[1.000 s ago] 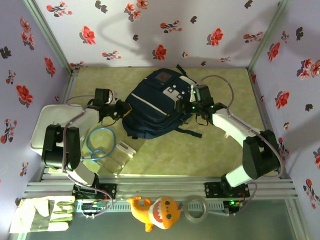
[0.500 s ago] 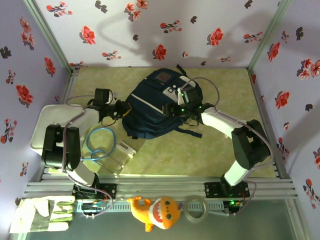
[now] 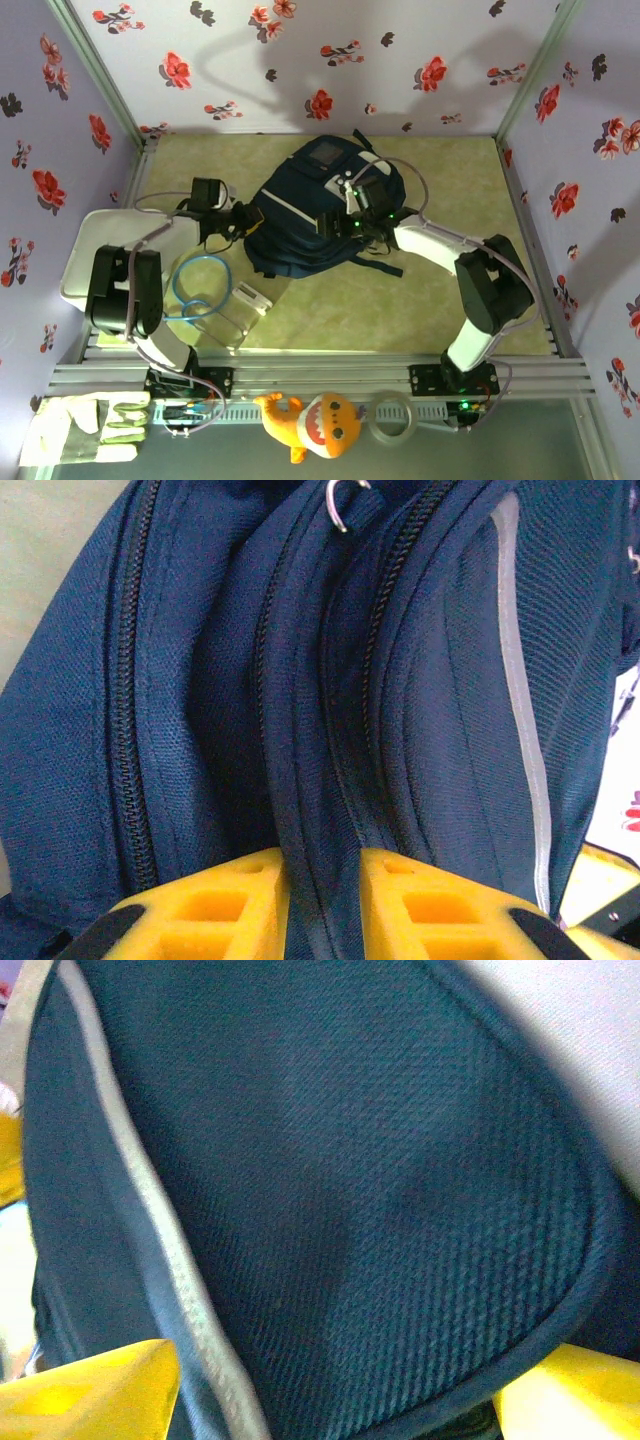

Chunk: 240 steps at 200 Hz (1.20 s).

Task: Pack books, pencil case, and school supplies into a backpack

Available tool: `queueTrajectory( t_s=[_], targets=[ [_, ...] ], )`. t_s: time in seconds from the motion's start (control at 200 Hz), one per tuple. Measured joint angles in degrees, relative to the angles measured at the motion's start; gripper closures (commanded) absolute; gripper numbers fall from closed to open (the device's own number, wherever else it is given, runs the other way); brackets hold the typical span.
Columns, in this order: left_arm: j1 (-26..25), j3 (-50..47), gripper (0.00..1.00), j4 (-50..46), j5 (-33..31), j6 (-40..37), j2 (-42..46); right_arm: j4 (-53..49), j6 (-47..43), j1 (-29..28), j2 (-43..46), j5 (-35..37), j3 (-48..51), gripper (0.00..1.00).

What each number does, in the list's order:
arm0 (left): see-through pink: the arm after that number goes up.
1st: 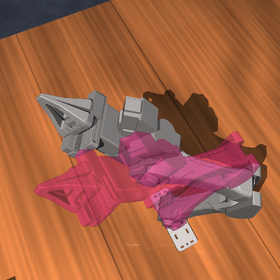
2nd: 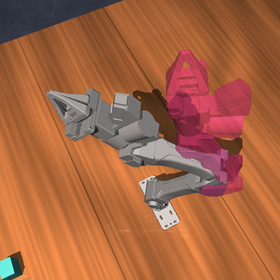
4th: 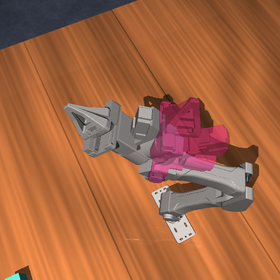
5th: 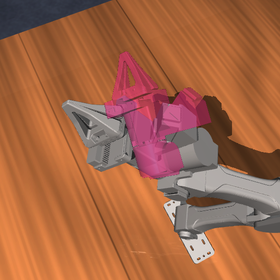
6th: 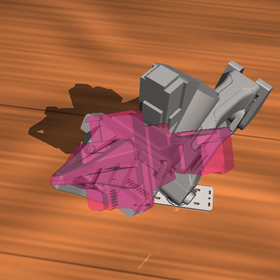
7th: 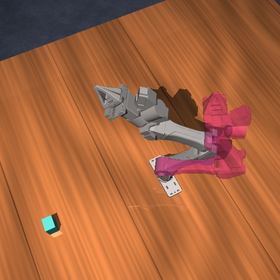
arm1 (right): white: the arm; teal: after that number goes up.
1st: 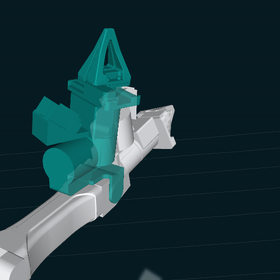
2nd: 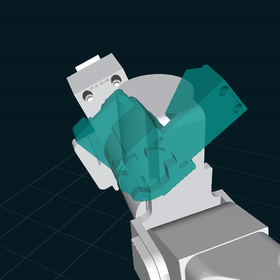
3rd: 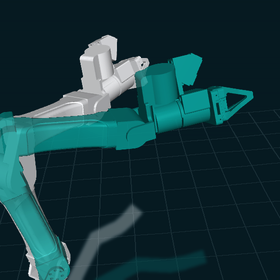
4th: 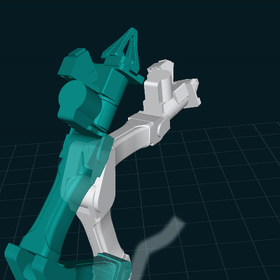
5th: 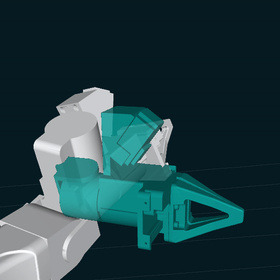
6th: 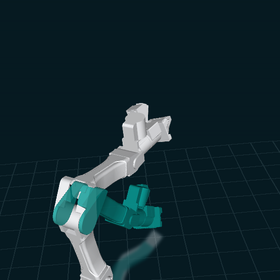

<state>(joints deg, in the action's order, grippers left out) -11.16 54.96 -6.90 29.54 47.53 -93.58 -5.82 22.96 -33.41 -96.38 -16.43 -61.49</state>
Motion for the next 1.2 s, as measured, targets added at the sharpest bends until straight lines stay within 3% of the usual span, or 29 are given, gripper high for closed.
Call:
queueTrajectory(
  t_s=[0.45,0.605,1.01,1.2],
  targets=[
    [-0.37,0.00,0.74,0.46,0.00,0.15,-0.66,-5.77,-5.62,-3.85,3.91,-1.53,2.69,0.43],
    [-0.37,0.00,0.74,0.46,0.00,0.13,-0.66,-10.47,-9.62,-4.46,3.58,2.21,1.86,0.52],
    [-0.59,0.00,0.75,0.44,0.00,0.13,-0.66,-15.32,-14.71,-7.50,1.90,10.58,-0.70,0.90],
    [-1.03,0.00,0.75,0.44,-0.22,0.17,-0.72,-15.54,-15.54,-10.10,1.86,13.18,-0.70,0.93]
  ],
)
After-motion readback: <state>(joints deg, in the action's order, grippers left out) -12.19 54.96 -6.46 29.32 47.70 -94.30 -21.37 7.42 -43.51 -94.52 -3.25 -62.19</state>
